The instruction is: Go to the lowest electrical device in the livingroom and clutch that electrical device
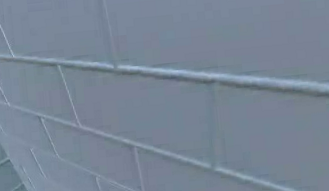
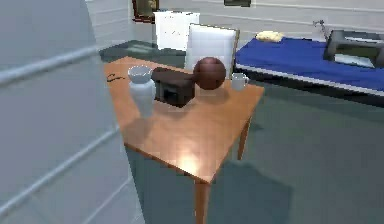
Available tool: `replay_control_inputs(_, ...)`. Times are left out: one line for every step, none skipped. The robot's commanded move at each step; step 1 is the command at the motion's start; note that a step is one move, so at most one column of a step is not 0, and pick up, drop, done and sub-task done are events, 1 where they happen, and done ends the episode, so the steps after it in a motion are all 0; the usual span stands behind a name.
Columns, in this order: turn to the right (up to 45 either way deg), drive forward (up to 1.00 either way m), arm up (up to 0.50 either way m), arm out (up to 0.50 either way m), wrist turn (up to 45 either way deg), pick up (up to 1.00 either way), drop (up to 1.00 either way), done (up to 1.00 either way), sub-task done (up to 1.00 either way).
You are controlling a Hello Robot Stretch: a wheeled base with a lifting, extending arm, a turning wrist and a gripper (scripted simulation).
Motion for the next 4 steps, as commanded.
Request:
replay_control_inputs(45.0,0.00,0.00,0.00,0.0,0.00,0.00,0.00,0.00)
replay_control_inputs(45.0,0.00,0.00,0.00,0.0,0.00,0.00,0.00,0.00)
replay_control_inputs(45.0,0.00,0.00,0.00,0.0,0.00,0.00,0.00,0.00)
replay_control_inputs(27.0,0.00,0.00,0.00,0.0,0.00,0.00,0.00,0.00)
